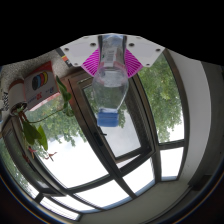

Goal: Pour water

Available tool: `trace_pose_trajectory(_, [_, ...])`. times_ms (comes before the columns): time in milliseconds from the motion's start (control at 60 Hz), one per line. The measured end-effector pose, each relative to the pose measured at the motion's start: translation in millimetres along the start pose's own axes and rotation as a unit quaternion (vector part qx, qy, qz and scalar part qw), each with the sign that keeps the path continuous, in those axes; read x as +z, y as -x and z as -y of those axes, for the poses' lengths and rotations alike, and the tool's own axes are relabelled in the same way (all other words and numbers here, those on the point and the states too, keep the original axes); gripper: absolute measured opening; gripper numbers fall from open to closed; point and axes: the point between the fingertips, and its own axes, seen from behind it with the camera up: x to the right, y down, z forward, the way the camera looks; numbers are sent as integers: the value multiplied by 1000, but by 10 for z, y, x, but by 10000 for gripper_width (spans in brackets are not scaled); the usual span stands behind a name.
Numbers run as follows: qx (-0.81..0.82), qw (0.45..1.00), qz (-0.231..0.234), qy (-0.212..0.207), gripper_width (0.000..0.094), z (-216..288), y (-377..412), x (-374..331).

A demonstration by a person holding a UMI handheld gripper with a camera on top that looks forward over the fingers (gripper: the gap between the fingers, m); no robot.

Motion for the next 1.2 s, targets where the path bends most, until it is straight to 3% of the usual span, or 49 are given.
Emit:
trace_pose_trajectory(150, [229,966,95,-74,265,1309,-280,-208])
trace_pose_trajectory(317, [500,838,176,-130,265,2272,-1297,-565])
trace_pose_trajectory(450, [661,711,179,-158,266,2362,-2444,-616])
trace_pose_trajectory(683, [803,558,109,-178,266,1741,-3761,-734])
trace_pose_trajectory(867, [827,532,90,-157,268,1516,-3837,-740])
trace_pose_trajectory(1017, [814,554,92,-148,266,1610,-3822,-784])
trace_pose_trajectory(1083, [790,587,102,-143,266,1799,-3776,-788])
trace_pose_trajectory(1200, [679,713,125,-125,267,2361,-3540,-755])
